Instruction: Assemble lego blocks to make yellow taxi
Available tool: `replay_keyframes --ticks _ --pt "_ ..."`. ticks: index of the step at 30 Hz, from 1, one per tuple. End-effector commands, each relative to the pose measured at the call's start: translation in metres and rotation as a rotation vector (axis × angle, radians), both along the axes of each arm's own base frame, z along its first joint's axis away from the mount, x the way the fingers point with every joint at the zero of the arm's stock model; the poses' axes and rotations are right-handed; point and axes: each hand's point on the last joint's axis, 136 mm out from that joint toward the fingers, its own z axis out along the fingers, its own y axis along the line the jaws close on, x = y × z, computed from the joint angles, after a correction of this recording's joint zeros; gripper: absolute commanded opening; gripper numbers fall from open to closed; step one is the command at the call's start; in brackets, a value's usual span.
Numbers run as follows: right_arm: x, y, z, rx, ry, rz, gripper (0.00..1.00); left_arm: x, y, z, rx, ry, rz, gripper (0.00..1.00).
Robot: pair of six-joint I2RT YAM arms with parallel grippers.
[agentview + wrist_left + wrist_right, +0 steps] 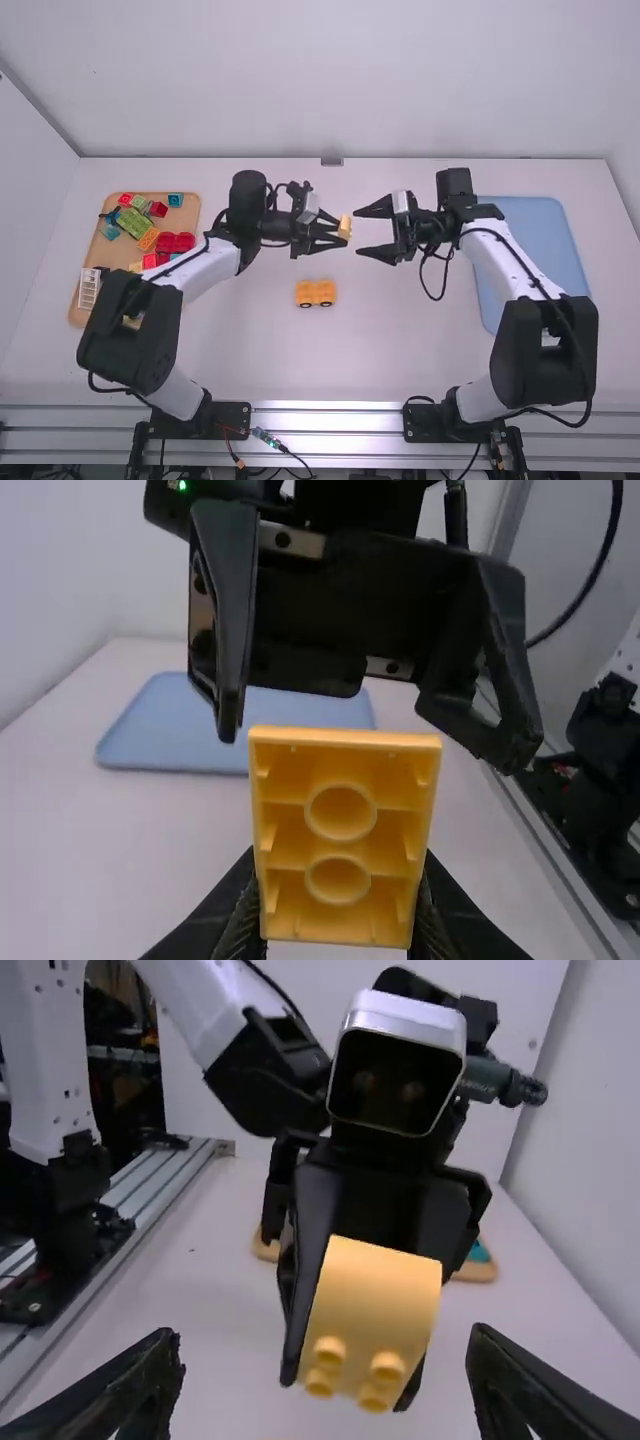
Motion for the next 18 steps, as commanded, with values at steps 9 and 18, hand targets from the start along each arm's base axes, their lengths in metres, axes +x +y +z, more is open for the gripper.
replay_keyframes --ticks 9,18 --pt "0.004 0.012 0.020 0.004 0.221 0.043 0.61 0.004 0.002 -0.010 -0.036 0.077 0.094 0.02" --pt "0.007 0.016 0.009 -0.041 0.275 0.006 0.61 0.008 0.004 -0.006 -0.056 0.044 0.131 0.03"
